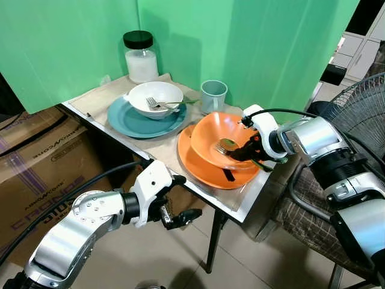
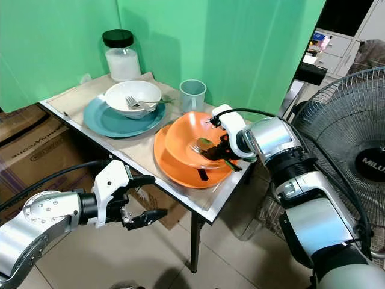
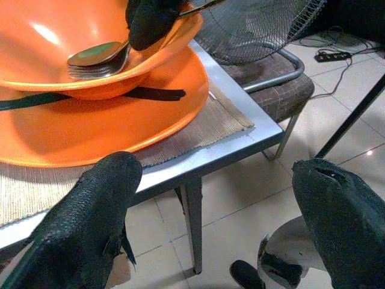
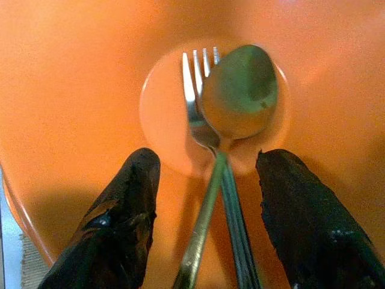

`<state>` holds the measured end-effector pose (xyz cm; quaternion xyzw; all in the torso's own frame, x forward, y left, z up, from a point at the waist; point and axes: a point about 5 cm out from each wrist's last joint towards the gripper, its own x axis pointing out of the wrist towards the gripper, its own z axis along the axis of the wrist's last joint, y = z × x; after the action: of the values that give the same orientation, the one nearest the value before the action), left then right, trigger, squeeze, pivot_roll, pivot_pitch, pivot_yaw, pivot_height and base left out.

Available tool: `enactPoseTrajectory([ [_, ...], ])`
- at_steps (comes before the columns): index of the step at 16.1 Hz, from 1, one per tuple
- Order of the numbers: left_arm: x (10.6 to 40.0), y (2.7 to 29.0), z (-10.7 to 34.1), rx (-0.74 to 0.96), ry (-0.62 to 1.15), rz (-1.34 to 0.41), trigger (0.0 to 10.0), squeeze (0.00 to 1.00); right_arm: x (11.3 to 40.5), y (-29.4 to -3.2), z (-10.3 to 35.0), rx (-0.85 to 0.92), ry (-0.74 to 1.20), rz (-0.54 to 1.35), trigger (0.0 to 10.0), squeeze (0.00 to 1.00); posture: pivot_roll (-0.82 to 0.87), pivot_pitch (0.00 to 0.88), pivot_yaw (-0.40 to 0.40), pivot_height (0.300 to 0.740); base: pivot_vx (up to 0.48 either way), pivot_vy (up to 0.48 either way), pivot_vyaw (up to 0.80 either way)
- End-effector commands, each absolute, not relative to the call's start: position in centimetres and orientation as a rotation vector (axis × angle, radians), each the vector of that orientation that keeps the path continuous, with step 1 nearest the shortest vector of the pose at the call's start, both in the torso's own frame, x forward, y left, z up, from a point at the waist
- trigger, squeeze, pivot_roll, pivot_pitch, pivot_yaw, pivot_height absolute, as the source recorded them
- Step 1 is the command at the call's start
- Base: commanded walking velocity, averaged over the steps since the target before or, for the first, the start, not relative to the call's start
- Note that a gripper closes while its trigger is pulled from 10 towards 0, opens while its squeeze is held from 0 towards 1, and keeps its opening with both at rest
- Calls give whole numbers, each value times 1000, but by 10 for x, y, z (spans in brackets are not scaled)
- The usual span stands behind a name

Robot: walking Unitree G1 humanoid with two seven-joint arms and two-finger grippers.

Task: Setting the table

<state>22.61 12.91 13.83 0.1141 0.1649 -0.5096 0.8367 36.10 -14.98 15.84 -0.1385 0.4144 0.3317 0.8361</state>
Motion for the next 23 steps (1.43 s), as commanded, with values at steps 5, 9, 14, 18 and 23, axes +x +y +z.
enactPoseTrajectory([
  [5, 227, 127, 137, 248, 353, -1076, 10000, 369, 365, -150, 166, -333, 868, 711, 0, 0, 138, 0, -34, 740, 0, 0, 0],
  [9, 228, 127, 137, 254, 353, -1074, 10000, 369, 366, -151, 165, -348, 876, 709, 0, 0, 138, 0, -37, 740, 0, 0, 0],
  [14, 230, 127, 136, 256, 349, -1070, 10000, 369, 368, -150, 166, -359, 871, 716, 0, 0, 137, 0, -41, 740, 0, 0, 0],
  [18, 231, 127, 136, 258, 343, -1070, 10000, 369, 369, -150, 168, -360, 860, 723, 0, 0, 135, 0, -42, 740, 0, 0, 0],
  [23, 233, 126, 136, 274, 336, -1068, 10000, 369, 371, -150, 174, -337, 800, 735, 0, 0, 139, 0, -43, 740, 0, 0, 0],
])
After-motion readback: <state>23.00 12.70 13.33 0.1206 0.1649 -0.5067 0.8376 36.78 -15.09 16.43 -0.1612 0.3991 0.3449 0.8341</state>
